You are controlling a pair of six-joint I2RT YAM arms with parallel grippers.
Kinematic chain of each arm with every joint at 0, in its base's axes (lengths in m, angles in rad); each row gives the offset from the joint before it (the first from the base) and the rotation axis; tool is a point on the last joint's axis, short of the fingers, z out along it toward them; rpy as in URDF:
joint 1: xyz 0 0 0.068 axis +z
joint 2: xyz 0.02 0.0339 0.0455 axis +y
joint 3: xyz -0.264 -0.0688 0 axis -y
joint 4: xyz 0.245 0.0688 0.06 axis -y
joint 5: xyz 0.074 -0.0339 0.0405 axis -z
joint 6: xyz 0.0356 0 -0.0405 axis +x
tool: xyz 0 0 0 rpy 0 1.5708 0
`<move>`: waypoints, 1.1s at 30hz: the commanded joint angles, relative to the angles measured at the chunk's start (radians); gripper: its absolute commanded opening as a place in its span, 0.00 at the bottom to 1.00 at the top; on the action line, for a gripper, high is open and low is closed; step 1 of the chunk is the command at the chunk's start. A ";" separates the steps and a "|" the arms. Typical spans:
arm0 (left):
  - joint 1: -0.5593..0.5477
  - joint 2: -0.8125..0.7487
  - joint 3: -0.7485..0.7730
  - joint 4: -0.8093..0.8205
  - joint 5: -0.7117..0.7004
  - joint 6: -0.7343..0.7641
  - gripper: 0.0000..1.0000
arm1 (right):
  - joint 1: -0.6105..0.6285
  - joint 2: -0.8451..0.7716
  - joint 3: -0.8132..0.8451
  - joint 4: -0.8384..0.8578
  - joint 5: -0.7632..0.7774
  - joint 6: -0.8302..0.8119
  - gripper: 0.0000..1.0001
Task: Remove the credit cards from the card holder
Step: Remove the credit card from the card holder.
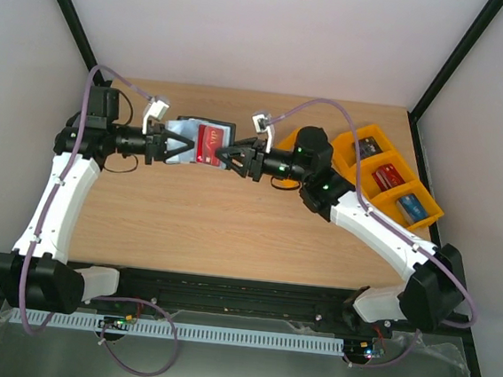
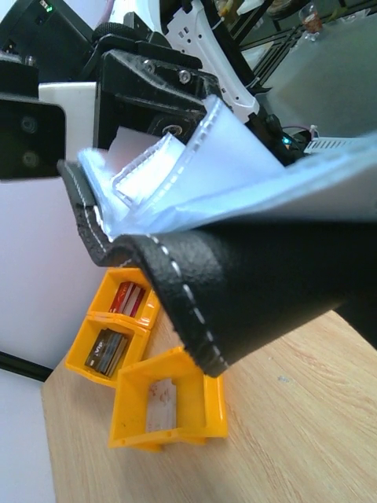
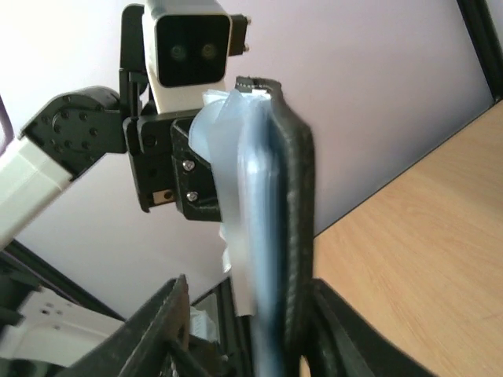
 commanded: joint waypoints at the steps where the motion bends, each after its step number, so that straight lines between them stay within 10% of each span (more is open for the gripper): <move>1: 0.002 -0.012 0.033 -0.002 0.059 -0.002 0.02 | 0.001 0.031 0.008 0.146 -0.027 0.062 0.26; 4: 0.003 -0.015 0.033 -0.019 0.059 0.017 0.02 | 0.001 0.050 0.016 0.136 -0.003 0.065 0.02; 8: 0.012 -0.013 0.028 -0.003 0.051 0.002 0.02 | 0.001 0.049 0.013 0.100 0.034 0.063 0.02; 12: 0.074 -0.014 -0.052 0.234 -0.139 -0.261 0.69 | 0.001 0.054 0.043 -0.028 0.145 0.031 0.02; 14: 0.128 -0.009 -0.101 0.310 -0.293 -0.362 0.76 | 0.002 0.074 0.100 -0.182 0.293 0.007 0.02; 22: 0.244 -0.009 -0.182 0.406 -0.386 -0.481 0.79 | 0.140 0.313 0.460 -0.908 1.132 -0.077 0.02; 33: -0.025 -0.039 -0.273 0.478 -0.134 -0.507 0.39 | 0.160 0.323 0.441 -0.666 0.708 -0.115 0.02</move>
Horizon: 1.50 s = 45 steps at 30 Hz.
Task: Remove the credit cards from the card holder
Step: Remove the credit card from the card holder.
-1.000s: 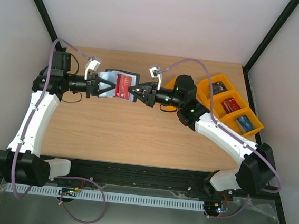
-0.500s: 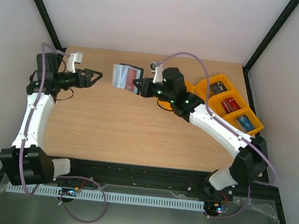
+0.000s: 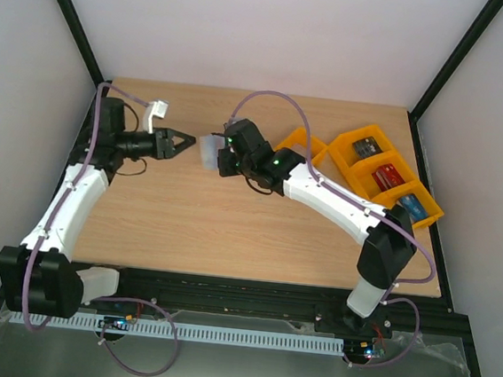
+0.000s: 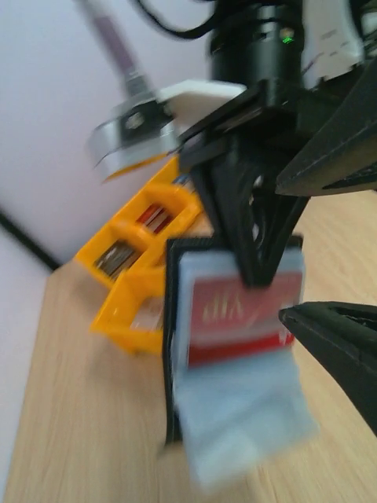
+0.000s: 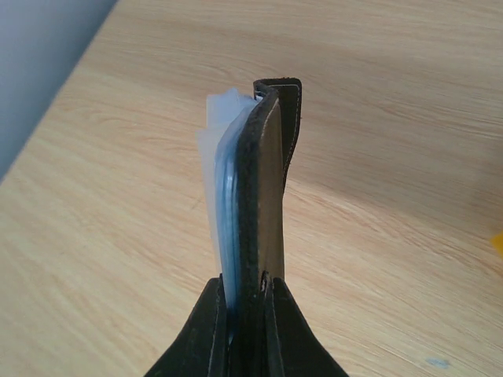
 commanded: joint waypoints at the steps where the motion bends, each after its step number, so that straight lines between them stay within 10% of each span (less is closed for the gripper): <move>1: -0.065 -0.019 -0.071 0.101 0.153 -0.094 0.37 | -0.003 -0.054 -0.015 0.130 -0.171 -0.021 0.02; 10: -0.071 -0.013 -0.163 0.202 0.123 -0.187 0.36 | -0.063 -0.141 -0.182 0.468 -0.557 0.090 0.02; 25: -0.036 -0.019 -0.173 0.217 0.175 -0.199 0.37 | -0.133 -0.242 -0.349 0.796 -0.776 0.224 0.02; 45: -0.067 -0.032 -0.078 0.102 0.439 -0.070 0.02 | -0.137 -0.180 -0.374 0.922 -0.838 0.270 0.02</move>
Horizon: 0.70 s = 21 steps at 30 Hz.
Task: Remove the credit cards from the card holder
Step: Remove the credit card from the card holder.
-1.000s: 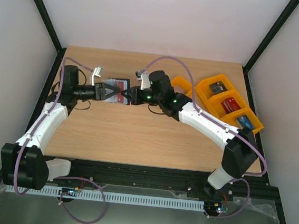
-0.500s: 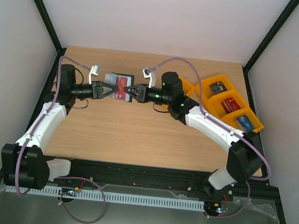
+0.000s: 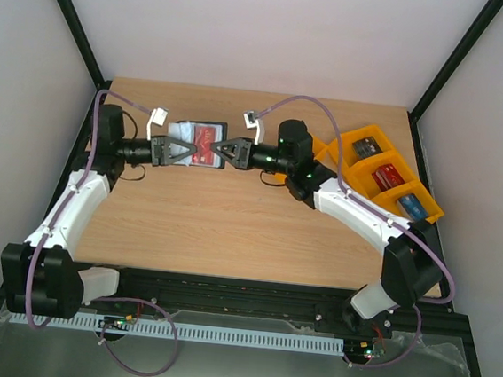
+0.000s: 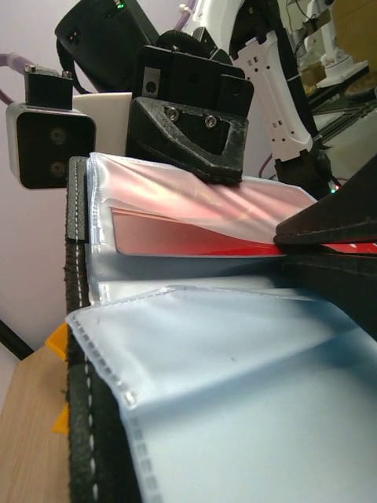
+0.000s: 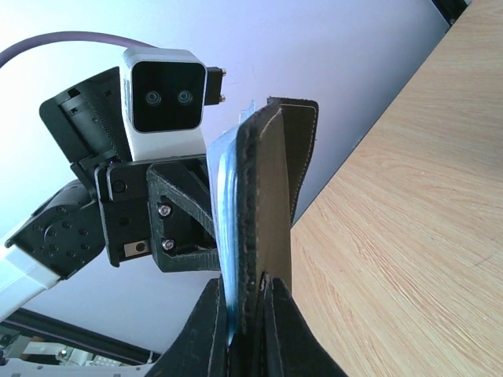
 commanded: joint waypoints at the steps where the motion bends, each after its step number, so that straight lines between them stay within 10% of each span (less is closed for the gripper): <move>1: -0.028 -0.023 0.071 -0.149 0.156 0.127 0.02 | 0.029 0.012 0.012 0.117 -0.032 -0.024 0.02; 7: 0.001 -0.030 0.083 -0.191 0.156 0.164 0.02 | 0.021 0.010 -0.022 0.148 -0.059 -0.001 0.20; 21: 0.046 -0.024 0.134 -0.313 0.158 0.290 0.02 | -0.004 -0.024 -0.069 0.152 -0.106 -0.010 0.25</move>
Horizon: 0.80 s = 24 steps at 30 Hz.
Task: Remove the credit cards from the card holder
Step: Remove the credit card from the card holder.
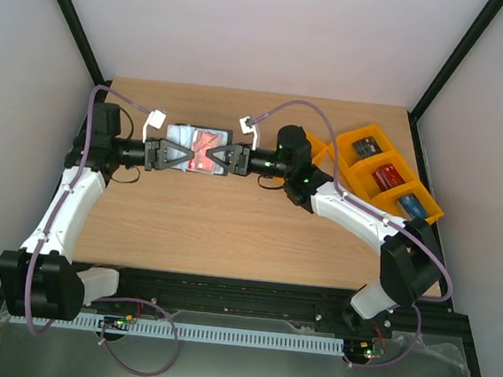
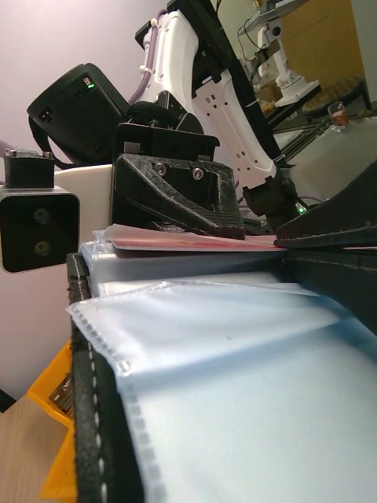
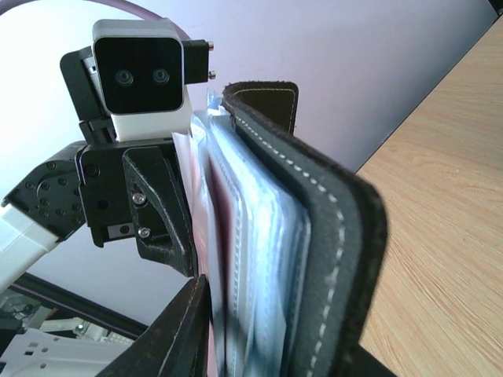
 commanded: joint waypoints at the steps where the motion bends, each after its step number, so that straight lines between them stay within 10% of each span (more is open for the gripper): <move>1: 0.010 -0.012 0.035 -0.032 0.030 0.057 0.02 | -0.007 -0.030 -0.018 0.039 -0.058 -0.011 0.23; 11: 0.034 -0.020 0.046 -0.074 0.032 0.107 0.02 | -0.011 -0.045 -0.006 -0.037 -0.076 -0.087 0.05; 18: 0.038 -0.017 0.051 -0.120 0.028 0.161 0.02 | -0.023 -0.036 -0.013 0.034 -0.156 -0.025 0.38; 24: 0.039 -0.016 0.058 -0.101 0.026 0.143 0.02 | -0.019 -0.035 -0.027 0.076 -0.158 -0.019 0.35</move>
